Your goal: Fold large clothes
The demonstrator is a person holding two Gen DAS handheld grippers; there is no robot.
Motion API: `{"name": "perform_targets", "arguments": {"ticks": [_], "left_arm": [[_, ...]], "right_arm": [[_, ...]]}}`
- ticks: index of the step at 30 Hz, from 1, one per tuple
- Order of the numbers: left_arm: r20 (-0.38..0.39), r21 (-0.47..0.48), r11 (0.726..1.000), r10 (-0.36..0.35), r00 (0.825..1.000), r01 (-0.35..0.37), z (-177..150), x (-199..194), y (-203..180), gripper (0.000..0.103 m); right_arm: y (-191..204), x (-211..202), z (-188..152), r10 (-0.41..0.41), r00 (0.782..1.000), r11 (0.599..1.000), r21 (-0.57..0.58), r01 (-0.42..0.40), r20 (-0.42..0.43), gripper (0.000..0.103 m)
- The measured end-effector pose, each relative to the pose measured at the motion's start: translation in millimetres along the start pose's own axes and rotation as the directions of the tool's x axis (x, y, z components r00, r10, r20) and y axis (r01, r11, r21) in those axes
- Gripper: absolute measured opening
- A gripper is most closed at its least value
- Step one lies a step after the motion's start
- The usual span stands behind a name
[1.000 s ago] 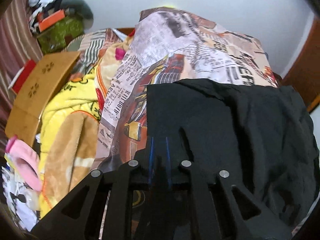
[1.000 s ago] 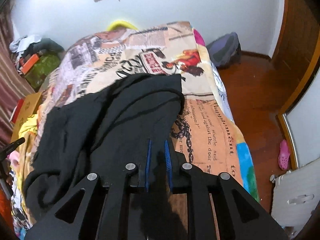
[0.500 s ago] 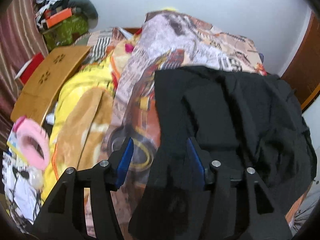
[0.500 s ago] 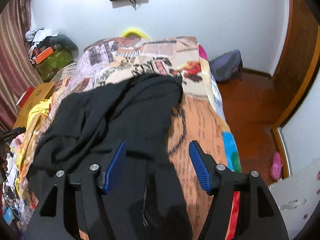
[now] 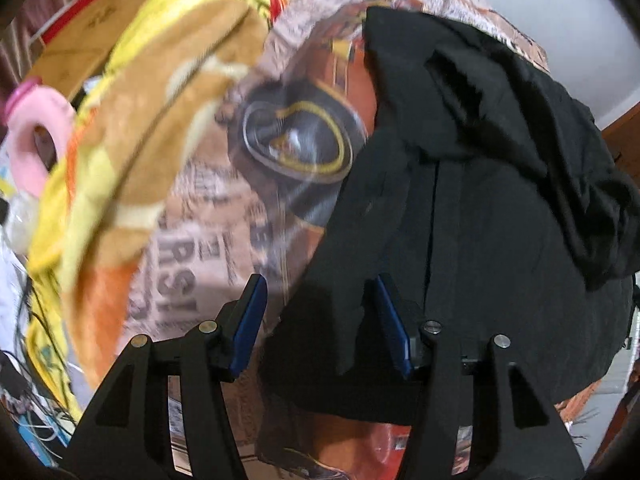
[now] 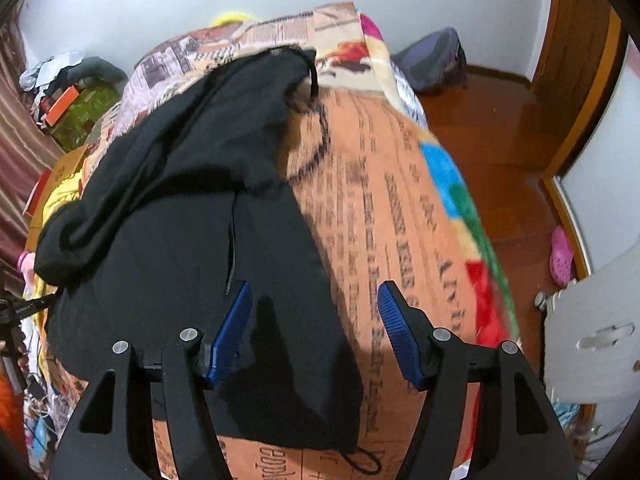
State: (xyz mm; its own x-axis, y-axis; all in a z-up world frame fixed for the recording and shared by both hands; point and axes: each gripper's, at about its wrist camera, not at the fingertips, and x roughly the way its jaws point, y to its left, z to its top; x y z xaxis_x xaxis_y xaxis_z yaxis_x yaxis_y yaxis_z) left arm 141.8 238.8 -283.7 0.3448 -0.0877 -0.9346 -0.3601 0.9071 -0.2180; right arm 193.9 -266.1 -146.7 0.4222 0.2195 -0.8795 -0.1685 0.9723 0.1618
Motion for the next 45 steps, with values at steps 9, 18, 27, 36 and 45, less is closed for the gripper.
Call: {"name": "perform_targets", "arguments": {"ticks": [9,18,27,36,45], "left_arm": [[-0.046,-0.044,0.996,-0.080,0.996,0.078,0,31,9,0.066],[-0.071,-0.131,0.965,-0.236,0.969,0.225,-3,44,20,0.070],[-0.019,-0.122,0.922,-0.373,0.928,0.368,-13,-4,20,0.034],[-0.101,-0.099,0.969,-0.237,0.966,0.227,-25,22,18,0.043],[-0.108,-0.070,0.980,-0.192,0.975,0.185,-10,20,-13,0.026]], "right_arm": [[1,18,-7,0.037,0.999,0.999,0.014,-0.037,-0.011,0.065],[-2,25,-3,0.137,0.991,0.990,0.022,-0.137,-0.003,0.068],[19,-2,-8,0.285,0.956,0.958,-0.011,-0.287,-0.068,0.010],[3,19,-28,0.347,0.930,0.936,0.101,-0.336,-0.124,0.014],[13,16,-19,0.363,0.917,0.930,0.132,-0.344,-0.164,0.008]]}}
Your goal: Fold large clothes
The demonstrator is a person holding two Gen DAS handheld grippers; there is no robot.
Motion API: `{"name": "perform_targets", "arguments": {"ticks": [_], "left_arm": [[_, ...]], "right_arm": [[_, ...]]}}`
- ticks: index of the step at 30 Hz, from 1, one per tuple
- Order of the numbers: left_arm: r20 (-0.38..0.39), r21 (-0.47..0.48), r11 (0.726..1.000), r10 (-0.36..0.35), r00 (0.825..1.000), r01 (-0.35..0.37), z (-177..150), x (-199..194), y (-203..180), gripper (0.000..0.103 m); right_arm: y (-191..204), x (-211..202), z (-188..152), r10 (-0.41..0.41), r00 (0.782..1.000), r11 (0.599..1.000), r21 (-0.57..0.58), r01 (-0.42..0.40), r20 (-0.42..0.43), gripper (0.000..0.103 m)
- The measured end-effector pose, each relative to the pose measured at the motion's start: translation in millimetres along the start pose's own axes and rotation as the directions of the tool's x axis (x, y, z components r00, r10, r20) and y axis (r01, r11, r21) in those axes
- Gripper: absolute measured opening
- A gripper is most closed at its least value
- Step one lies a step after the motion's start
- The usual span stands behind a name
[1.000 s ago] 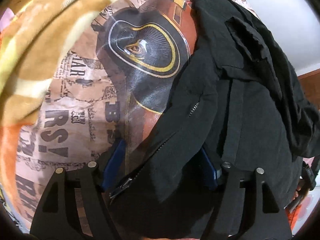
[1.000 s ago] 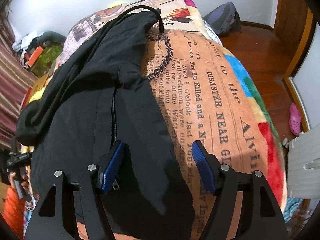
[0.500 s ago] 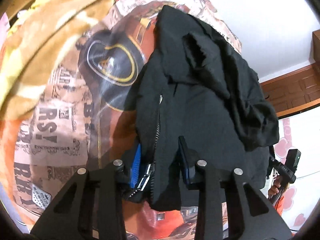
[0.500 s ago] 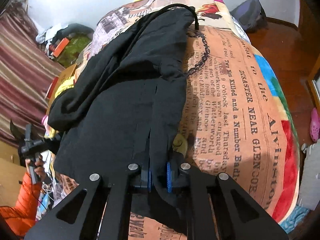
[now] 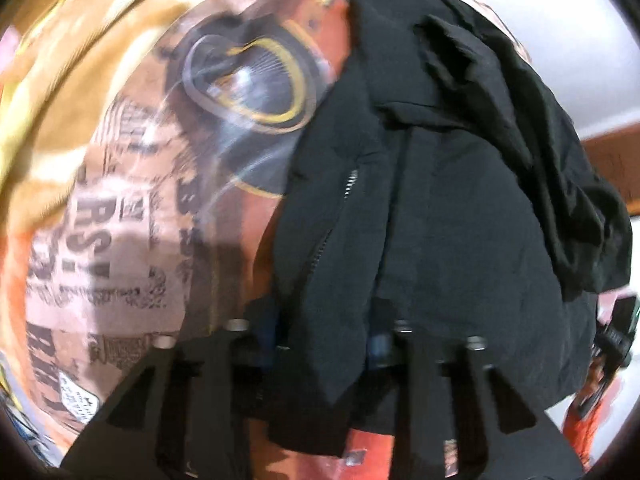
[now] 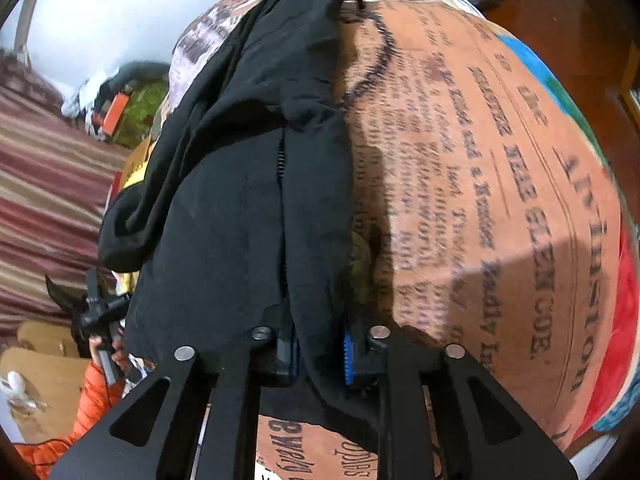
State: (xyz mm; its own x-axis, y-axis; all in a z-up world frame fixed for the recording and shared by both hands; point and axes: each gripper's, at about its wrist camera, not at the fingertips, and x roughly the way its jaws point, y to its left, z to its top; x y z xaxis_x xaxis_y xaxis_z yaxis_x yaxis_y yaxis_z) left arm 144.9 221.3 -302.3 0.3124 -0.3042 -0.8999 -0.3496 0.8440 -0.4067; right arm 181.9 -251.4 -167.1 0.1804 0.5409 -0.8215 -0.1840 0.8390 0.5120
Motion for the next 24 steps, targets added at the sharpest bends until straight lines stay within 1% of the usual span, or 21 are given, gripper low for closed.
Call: {"name": "perform_targets", "arguments": {"ticks": [1,3,4,5,6,7,9,11,13,14,16,18,19,20,21,24], "left_arm": [[0.022,0.033,0.999,0.012,1.000,-0.013,1,-9,-10,0.021],[0.061,0.069,0.998,0.008,0.998,-0.013,4,-26,-26,0.019],[0.090,0.090,0.996,-0.023,0.996,0.015,7,-41,-36,0.019],[0.113,0.101,0.994,-0.059,0.992,0.048,9,-54,-44,0.019],[0.140,0.116,0.989,-0.107,0.984,0.091,12,-69,-54,0.019],[0.154,0.124,0.985,-0.136,0.979,0.117,16,-79,-60,0.018],[0.185,0.147,0.972,-0.208,0.960,0.182,30,-99,-86,0.018],[0.210,0.165,0.963,-0.244,0.947,0.212,49,-109,-100,0.017],[0.233,0.176,0.954,-0.279,0.932,0.241,64,-124,-107,0.017],[0.245,0.178,0.950,-0.294,0.924,0.255,76,-128,-112,0.017],[0.269,0.160,0.946,-0.316,0.910,0.281,97,-132,-115,0.016],[0.299,0.132,0.944,-0.330,0.895,0.304,120,-137,-109,0.016],[0.314,0.119,0.945,-0.327,0.891,0.305,133,-134,-106,0.016],[0.324,0.108,0.947,-0.322,0.889,0.304,142,-133,-103,0.016],[0.334,0.093,0.949,-0.316,0.888,0.302,152,-133,-102,0.016],[0.369,0.024,0.954,-0.286,0.884,0.298,196,-115,-83,0.016]], "right_arm": [[4,-1,1,-0.010,1.000,1.000,-0.011,0.010,-0.001,0.007],[16,-5,5,-0.017,1.000,0.999,-0.042,0.017,-0.006,0.006],[22,-7,9,-0.017,1.000,0.999,-0.049,0.017,-0.005,0.006],[30,-14,13,0.001,1.000,0.999,-0.048,-0.001,-0.004,0.006],[32,-17,18,0.026,1.000,0.999,-0.045,-0.026,0.003,0.005],[38,-23,25,0.059,0.998,0.997,-0.045,-0.058,0.017,0.005],[53,-41,41,0.129,0.989,0.990,-0.066,-0.124,0.067,0.005],[68,-55,58,0.174,0.977,0.981,-0.102,-0.162,0.120,0.005],[76,-60,76,0.196,0.971,0.975,-0.129,-0.178,0.138,0.005],[82,-58,87,0.191,0.971,0.975,-0.142,-0.171,0.141,0.005],[90,-50,108,0.168,0.974,0.976,-0.165,-0.142,0.152,0.005],[90,-42,127,0.168,0.973,0.975,-0.171,-0.141,0.156,0.004],[87,-41,134,0.171,0.972,0.975,-0.170,-0.143,0.163,0.004],[84,-39,141,0.173,0.970,0.976,-0.163,-0.145,0.172,0.004],[80,-38,156,0.170,0.967,0.978,-0.153,-0.142,0.190,0.004],[61,-29,184,0.158,0.960,0.985,-0.103,-0.137,0.230,0.004]]}}
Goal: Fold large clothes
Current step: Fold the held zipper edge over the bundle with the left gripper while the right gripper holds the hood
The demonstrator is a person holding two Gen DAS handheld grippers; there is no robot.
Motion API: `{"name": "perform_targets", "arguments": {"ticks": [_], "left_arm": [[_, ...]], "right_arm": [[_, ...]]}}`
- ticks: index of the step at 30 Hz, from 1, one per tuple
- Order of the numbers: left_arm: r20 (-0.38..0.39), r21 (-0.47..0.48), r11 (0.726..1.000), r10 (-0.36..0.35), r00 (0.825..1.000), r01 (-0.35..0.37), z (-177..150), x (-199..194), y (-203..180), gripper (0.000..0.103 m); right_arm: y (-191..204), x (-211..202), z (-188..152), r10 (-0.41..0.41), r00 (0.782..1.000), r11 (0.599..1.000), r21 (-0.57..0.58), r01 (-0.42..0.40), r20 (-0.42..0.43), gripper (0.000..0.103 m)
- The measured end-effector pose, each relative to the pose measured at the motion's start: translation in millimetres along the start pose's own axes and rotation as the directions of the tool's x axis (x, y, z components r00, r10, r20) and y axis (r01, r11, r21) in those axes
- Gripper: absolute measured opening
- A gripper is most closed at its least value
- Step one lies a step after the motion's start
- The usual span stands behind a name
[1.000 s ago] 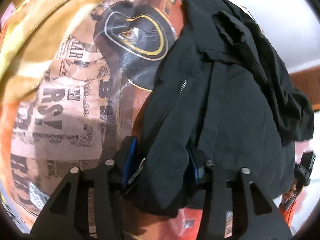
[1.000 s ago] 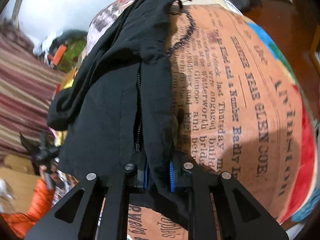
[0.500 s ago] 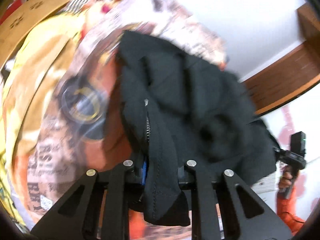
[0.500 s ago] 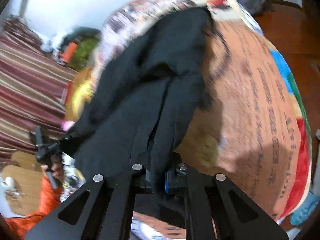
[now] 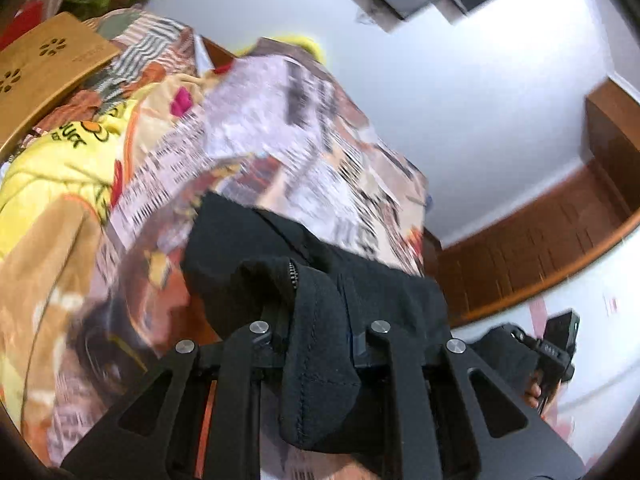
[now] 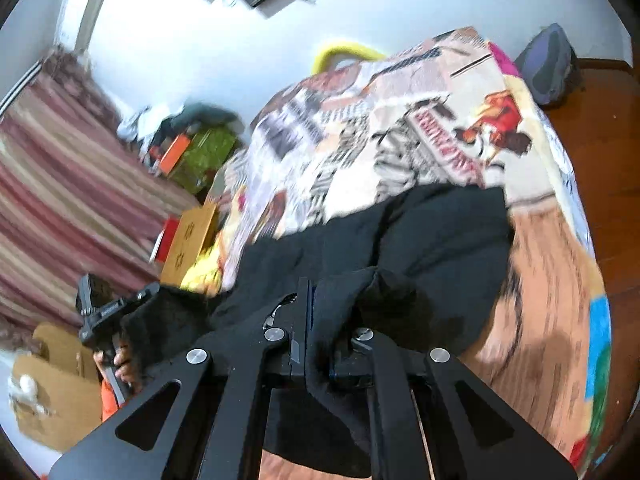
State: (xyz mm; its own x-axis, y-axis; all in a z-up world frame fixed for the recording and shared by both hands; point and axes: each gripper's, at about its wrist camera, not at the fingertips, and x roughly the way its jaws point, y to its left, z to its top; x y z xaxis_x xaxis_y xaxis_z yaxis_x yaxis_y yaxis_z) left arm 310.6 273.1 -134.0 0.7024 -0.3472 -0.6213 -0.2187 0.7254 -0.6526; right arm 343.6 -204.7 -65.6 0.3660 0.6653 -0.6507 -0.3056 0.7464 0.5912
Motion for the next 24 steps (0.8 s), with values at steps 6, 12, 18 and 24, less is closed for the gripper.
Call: {"name": "perform_targets", "arguments": {"ticks": [6,12,18,24], "left_arm": [[-0.013,-0.105,0.989,0.100,0.995,-0.101,32,63,62,0.017],[-0.109,0.027,0.979,0.203,0.973,-0.201,21,129,74,0.017],[-0.072,0.181,0.938,0.312,0.947,-0.296,6,135,53,0.017],[-0.048,0.259,0.904,0.365,0.930,-0.341,3,101,42,0.018]], "right_arm": [[-81,50,37,-0.042,0.999,0.981,0.188,0.041,0.002,0.004],[-124,84,30,0.045,0.999,0.959,0.280,-0.043,-0.002,0.004],[-113,65,24,0.029,0.999,0.966,0.257,-0.023,-0.021,0.007],[-95,27,27,-0.172,0.984,0.970,0.164,0.177,-0.043,0.026]]}}
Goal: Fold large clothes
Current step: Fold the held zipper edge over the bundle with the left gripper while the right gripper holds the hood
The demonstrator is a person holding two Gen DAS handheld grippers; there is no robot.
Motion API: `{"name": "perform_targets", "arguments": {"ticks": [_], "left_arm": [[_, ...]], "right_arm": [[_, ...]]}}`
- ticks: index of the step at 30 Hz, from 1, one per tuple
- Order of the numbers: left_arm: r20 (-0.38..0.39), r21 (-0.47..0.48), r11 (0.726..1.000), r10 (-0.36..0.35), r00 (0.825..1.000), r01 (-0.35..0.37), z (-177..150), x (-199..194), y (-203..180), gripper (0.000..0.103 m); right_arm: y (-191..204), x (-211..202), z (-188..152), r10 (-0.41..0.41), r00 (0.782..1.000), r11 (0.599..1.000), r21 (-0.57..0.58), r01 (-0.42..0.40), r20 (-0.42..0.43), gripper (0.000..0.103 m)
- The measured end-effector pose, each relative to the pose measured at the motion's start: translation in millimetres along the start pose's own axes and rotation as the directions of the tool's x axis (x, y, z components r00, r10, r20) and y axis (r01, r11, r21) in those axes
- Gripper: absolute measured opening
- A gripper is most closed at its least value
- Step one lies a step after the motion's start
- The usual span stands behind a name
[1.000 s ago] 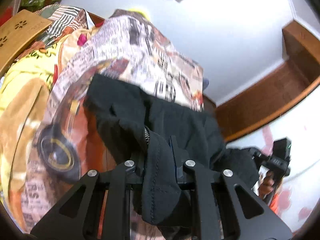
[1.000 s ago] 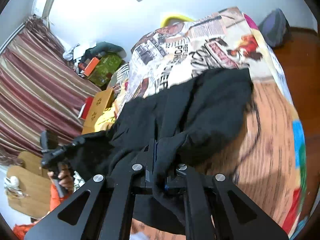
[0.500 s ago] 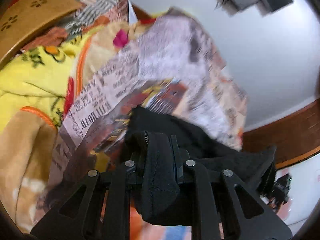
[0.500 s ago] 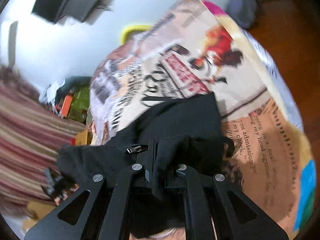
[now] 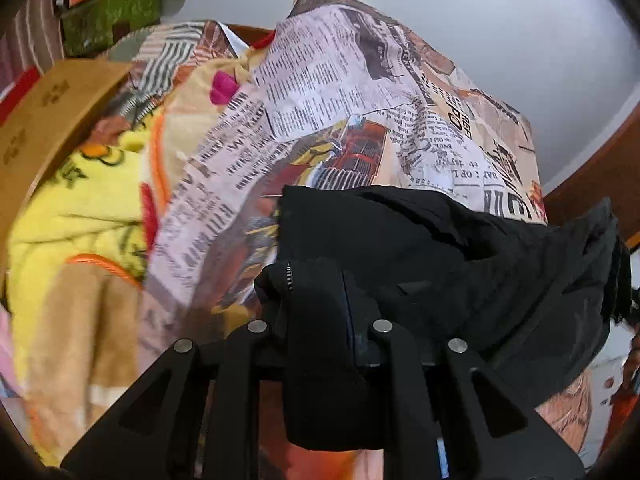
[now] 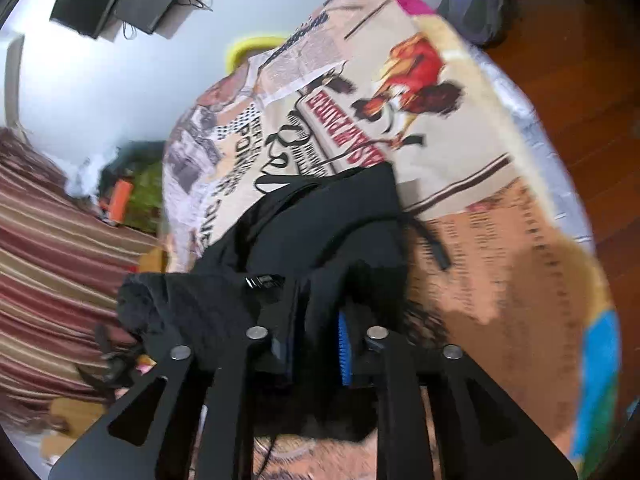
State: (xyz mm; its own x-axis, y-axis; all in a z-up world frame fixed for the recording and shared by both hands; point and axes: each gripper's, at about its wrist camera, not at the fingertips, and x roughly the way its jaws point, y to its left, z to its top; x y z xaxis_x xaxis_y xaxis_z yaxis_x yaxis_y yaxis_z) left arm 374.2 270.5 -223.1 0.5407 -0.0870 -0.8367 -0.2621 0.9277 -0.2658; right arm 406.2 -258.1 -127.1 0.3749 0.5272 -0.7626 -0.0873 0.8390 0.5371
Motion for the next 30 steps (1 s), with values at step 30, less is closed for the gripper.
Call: {"name": "perform_targets", "arguments": {"ticks": [30], "left_arm": [[-0.138,0.026,0.981,-0.188,0.972,0.194,-22,-82,18,0.030]], "right_arm": [[132,114,-69,-0.256,0.966,0.854,-0.459,0.243,0.035,0.044]]}}
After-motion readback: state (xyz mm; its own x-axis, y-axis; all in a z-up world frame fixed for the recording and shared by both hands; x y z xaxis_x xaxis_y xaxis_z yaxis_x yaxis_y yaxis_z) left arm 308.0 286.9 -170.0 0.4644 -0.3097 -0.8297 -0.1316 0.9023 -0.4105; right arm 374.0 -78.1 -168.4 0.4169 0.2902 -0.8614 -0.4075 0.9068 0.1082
